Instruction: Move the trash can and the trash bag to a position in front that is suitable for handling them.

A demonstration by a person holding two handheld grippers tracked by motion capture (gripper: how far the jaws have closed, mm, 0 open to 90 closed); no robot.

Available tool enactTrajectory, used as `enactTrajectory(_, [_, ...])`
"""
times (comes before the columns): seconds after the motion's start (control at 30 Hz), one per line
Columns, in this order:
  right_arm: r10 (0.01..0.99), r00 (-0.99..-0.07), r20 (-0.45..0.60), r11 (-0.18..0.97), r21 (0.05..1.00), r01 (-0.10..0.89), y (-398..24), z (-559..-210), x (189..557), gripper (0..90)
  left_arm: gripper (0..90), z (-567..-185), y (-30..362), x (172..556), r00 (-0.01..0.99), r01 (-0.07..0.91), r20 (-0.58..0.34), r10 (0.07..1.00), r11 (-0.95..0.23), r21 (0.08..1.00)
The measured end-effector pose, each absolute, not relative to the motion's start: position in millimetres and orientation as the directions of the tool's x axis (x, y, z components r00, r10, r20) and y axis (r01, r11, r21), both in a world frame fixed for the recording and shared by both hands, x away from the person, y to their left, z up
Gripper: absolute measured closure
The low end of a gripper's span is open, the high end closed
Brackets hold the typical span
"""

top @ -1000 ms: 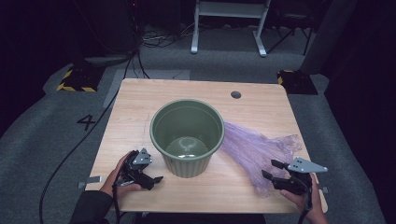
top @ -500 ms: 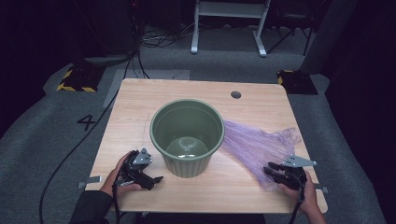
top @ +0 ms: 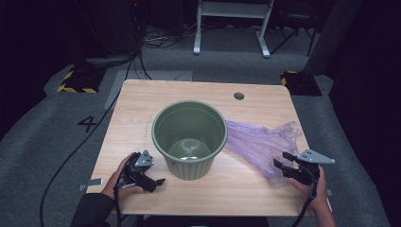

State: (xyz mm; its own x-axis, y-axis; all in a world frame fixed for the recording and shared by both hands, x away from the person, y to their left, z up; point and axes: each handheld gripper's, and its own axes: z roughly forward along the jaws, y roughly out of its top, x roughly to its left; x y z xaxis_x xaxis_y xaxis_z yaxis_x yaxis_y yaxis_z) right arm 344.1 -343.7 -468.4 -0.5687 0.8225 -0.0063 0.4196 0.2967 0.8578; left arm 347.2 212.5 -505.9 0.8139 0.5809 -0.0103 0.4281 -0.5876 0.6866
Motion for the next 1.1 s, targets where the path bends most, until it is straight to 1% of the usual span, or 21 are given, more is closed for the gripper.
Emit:
enactTrajectory(0.13, [0.817,-0.577,-0.013,0.296,0.867,0.4,-338,-458,340,34.1,0.0,-506,212,347,0.814,0.428,-0.01,0.581,-0.588,0.687])
enactTrajectory(0.23, [0.82,-0.572,-0.011,0.288,0.872,0.395,-332,-454,339,23.7,0.0,-506,212,347,0.814,0.428,-0.01,0.581,-0.588,0.687])
enactTrajectory(0.27, [0.822,-0.569,-0.005,0.279,0.875,0.395,-330,-452,338,21.7,0.0,-506,212,347,0.814,0.428,-0.009,0.581,-0.588,0.687])
enactTrajectory(0.47, [0.794,-0.607,-0.035,0.319,0.873,0.368,-311,-444,335,21.6,0.0,-506,212,347,0.813,0.429,-0.009,0.582,-0.589,0.685])
enactTrajectory(0.57, [0.78,-0.623,-0.049,0.336,0.873,0.352,-303,-441,334,22.9,0.0,-506,212,347,0.813,0.429,-0.008,0.582,-0.589,0.685])
enactTrajectory(0.67, [0.752,-0.656,-0.059,0.36,0.871,0.335,-287,-437,335,24.0,0.0,-506,212,347,0.813,0.429,-0.009,0.582,-0.589,0.685])
enactTrajectory(0.73, [0.747,-0.662,-0.064,0.369,0.868,0.332,-283,-437,336,24.3,0.0,-506,212,347,0.813,0.429,-0.009,0.582,-0.589,0.685])
enactTrajectory(0.77, [0.736,-0.673,-0.072,0.381,0.866,0.324,-273,-437,337,24.4,0.0,-506,212,347,0.813,0.429,-0.009,0.582,-0.589,0.685])
enactTrajectory(0.87, [0.718,-0.693,-0.064,0.387,0.864,0.322,-263,-438,340,24.4,0.0,-506,212,347,0.813,0.429,-0.009,0.582,-0.589,0.685])
enactTrajectory(0.9, [0.699,-0.712,-0.068,0.404,0.859,0.314,-251,-440,341,24.1,0.0,-506,212,347,0.813,0.429,-0.008,0.582,-0.589,0.685])
enactTrajectory(0.97, [0.686,-0.725,-0.066,0.41,0.858,0.31,-245,-441,342,23.9,0.0,-506,212,347,0.813,0.429,-0.009,0.582,-0.589,0.685])
enactTrajectory(1.0, [0.665,-0.745,-0.063,0.42,0.855,0.303,-234,-443,344,22.3,0.0,-506,212,347,0.813,0.429,-0.008,0.583,-0.589,0.685])
enactTrajectory(1.1, [0.644,-0.763,-0.061,0.432,0.852,0.297,-222,-445,347,22.4,0.0,-506,212,347,0.811,0.431,-0.009,0.585,-0.587,0.685])
